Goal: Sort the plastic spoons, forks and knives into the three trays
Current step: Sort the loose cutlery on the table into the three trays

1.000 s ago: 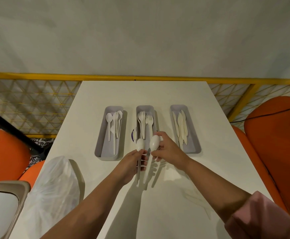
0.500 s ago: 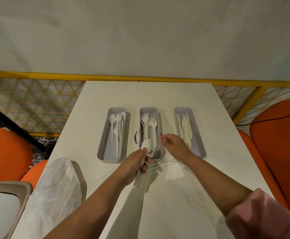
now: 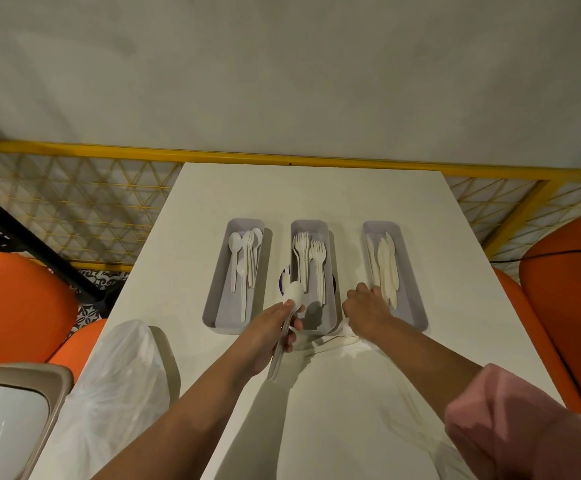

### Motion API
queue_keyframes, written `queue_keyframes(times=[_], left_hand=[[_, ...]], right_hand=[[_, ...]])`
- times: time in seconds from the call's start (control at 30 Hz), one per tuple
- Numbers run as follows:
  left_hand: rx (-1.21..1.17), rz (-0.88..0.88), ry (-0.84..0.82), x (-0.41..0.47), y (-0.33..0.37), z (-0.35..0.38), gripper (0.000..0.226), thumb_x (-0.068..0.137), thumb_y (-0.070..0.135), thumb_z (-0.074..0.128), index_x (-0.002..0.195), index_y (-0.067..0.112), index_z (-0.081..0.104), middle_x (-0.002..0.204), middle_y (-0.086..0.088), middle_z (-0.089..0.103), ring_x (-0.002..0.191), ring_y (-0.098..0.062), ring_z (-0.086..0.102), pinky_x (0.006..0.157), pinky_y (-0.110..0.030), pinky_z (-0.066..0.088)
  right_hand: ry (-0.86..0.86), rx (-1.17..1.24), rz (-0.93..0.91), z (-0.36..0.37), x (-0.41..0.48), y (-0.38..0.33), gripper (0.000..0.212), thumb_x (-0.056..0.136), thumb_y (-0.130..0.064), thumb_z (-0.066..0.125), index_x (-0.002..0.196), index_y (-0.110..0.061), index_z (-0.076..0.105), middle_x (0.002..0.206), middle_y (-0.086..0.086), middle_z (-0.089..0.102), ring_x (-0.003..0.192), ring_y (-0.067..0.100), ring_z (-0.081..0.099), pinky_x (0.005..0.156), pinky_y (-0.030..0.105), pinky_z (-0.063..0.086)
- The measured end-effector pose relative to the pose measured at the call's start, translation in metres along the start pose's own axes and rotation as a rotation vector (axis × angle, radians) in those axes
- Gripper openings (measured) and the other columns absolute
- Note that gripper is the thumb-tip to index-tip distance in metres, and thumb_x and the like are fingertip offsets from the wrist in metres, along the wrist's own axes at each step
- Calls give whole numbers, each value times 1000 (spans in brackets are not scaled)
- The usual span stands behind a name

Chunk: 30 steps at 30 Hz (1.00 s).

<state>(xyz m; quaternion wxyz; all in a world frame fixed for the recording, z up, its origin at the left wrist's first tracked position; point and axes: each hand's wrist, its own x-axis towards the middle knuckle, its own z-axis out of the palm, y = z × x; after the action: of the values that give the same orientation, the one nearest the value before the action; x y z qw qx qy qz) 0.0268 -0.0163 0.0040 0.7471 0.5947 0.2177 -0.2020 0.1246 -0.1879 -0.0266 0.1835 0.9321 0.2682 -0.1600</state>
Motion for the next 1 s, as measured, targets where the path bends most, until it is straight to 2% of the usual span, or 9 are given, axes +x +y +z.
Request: queue_keyframes(times=[0.2,0.37,0.5,0.63,0.7,0.77,0.87,0.93,1.0], left_hand=[[34,2,8,5,-1,0,28,99,33,40,107,12,57,80,-5,56,65,-15,47,62,-26,43],[40,-3,24,9,2,6,18,97,26,47,105,14,58,77,-5,55,66,-15,47,64,-26,42],[62,54,7,11,3,16,18,99,21,43,105,13,58,74,-3,54,65,-15,44,61,-25,39],[177,107,55,15,7,24,22,100,22,40,112,11,56,74,-2,53,66,-14,46,63,-24,41],[233,164,53,17,8,28,23,100,20,39,112,10,55,72,-1,51,66,-12,46,63,-21,40],[281,203,36,16,9,33,21,100,19,37,107,11,55,72,0,50,67,-11,46,64,-18,40],[358,187,-23,15,8,38,20,101,20,36,107,10,52,82,-4,56,69,-13,51,66,-22,43],[411,166,-87,13,6,41,22,101,24,34,111,13,50,90,-5,60,65,-15,55,62,-24,45],[461,160,-161,9,4,43,22,101,32,33,109,18,49,89,-2,61,58,-14,51,57,-23,44]], right_hand=[[7,153,-22,-7,2,7,27,91,-4,51,116,-11,58,119,6,59,112,22,49,98,31,33],[-48,524,2,-34,-11,22,28,95,-3,44,119,-10,57,116,9,60,98,23,58,74,23,38],[38,768,-10,-55,-20,34,33,92,2,36,107,-10,62,79,3,56,59,11,45,57,24,35],[60,864,-36,-71,-27,35,29,90,-2,38,95,1,67,73,4,58,56,9,45,55,18,35],[28,940,-31,-72,-30,31,28,88,-5,43,89,13,65,70,18,56,58,17,46,56,22,34],[5,1018,13,-69,-32,28,27,86,-5,47,83,17,62,61,15,49,57,19,42,54,24,32],[-36,1116,130,-65,-30,26,21,83,-3,51,63,3,55,52,5,38,49,16,34,47,24,29],[-83,1172,226,-63,-30,25,21,83,-2,49,62,-7,48,52,5,37,45,15,31,44,21,25],[-116,1237,290,-58,-31,24,25,83,-2,46,58,-8,43,51,5,38,42,14,30,41,18,24]])
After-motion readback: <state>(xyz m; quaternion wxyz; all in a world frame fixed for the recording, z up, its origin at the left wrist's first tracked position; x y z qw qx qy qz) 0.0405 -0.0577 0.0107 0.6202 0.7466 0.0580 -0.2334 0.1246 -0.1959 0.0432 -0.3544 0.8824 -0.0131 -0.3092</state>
